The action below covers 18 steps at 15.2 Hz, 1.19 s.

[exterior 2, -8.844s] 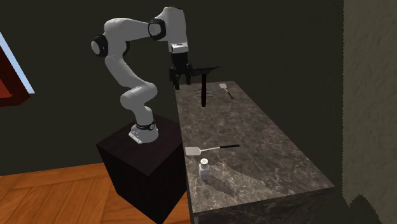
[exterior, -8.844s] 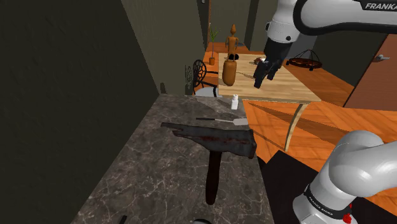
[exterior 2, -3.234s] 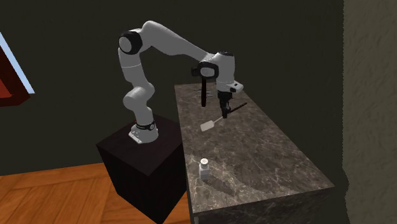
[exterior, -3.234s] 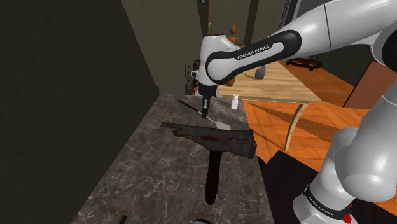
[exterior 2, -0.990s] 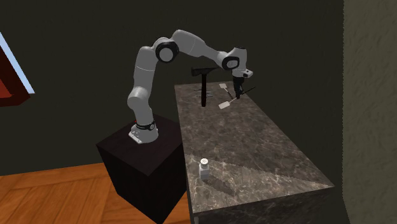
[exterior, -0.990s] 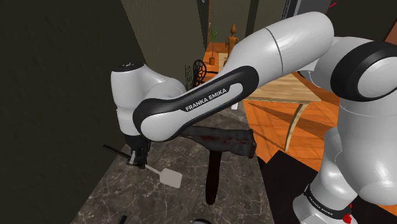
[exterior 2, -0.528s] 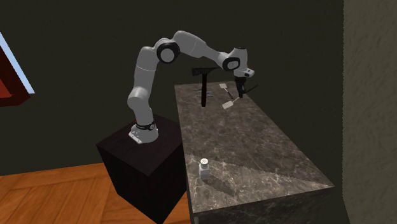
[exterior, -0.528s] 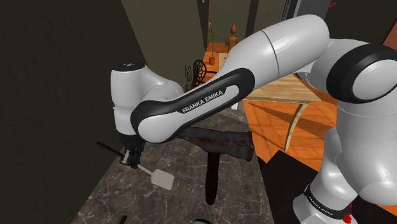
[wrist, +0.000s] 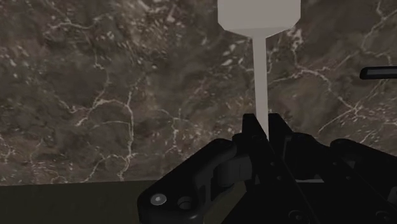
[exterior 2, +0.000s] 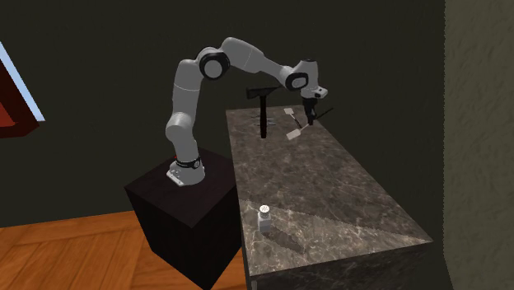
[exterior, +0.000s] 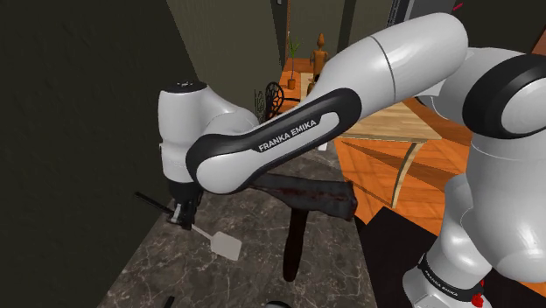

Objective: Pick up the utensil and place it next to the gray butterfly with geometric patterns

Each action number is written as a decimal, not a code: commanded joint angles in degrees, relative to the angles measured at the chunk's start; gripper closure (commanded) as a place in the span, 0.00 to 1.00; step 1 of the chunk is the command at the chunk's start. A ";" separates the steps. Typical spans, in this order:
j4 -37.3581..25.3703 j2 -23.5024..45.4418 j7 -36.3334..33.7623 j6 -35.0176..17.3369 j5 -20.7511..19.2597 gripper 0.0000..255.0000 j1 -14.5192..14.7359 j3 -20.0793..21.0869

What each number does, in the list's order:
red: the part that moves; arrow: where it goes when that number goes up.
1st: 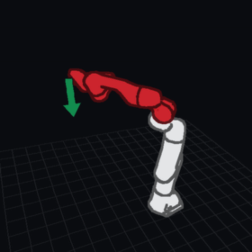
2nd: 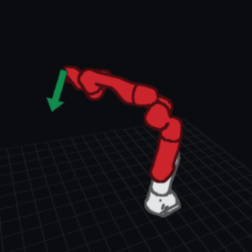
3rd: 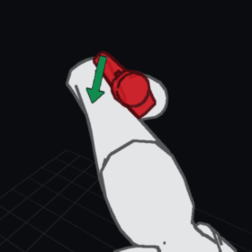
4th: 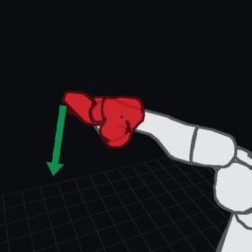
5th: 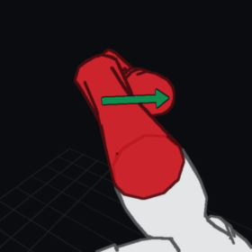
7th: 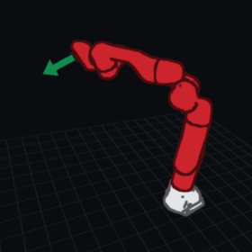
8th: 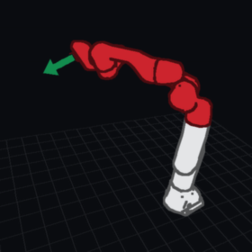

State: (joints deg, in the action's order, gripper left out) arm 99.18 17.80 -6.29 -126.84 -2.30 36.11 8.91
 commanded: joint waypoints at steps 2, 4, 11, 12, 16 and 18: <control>3.46 4.87 0.44 -1.99 -1.96 0.00 0.31 -0.57; 4.17 4.01 -0.39 -1.75 -2.12 0.00 0.81 -0.35; -0.53 1.20 0.81 5.60 -1.05 0.00 0.80 -0.78; -0.53 1.20 0.81 5.60 -1.05 0.00 0.81 -0.79; -0.53 1.20 0.82 5.60 -1.03 0.00 0.85 -0.83; -0.53 1.20 0.83 5.60 -1.02 0.00 0.87 -0.85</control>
State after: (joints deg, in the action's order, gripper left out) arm 97.82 18.47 -5.57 -121.20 -3.15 37.02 8.13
